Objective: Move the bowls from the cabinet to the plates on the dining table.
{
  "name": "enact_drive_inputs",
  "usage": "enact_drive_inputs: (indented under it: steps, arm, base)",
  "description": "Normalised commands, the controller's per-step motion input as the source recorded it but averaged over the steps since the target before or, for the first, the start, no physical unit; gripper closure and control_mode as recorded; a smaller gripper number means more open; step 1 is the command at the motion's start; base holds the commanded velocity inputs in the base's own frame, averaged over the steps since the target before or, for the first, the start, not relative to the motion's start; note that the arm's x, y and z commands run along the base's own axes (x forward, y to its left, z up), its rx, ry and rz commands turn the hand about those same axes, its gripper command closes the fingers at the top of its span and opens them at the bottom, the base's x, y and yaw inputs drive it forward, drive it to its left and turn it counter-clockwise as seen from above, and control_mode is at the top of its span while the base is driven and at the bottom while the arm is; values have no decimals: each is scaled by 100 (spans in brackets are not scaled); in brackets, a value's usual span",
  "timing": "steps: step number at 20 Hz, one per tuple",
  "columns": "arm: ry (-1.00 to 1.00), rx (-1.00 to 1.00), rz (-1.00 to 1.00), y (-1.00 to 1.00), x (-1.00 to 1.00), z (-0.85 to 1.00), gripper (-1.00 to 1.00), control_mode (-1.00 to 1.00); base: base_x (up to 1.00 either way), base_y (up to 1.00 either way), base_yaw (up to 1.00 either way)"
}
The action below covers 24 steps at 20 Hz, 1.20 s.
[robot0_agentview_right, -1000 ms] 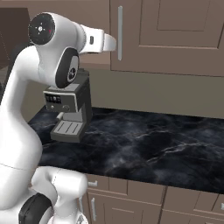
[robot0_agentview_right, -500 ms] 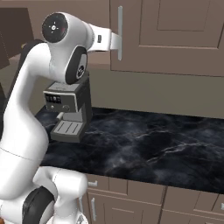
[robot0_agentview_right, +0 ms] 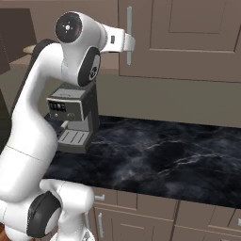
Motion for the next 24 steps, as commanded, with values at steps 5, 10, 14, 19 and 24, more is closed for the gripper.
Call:
enact_drive_inputs:
  steps: [5,10,14,19,24]
  arm:
    - [0,0,0,-16,22,0,-100,-100]
    - [0,0,0,-10,24,0,-100,-100]
    - [0,0,0,-6,27,0,-100,-100]
    - [0,0,0,-7,25,0,-100,-100]
    - [0,2,1,-6,26,0,-100,-100]
  base:
    - [0,0,0]
    - [0,0,0]
    - [0,0,0]
    - [0,0,0]
    - [0,0,0]
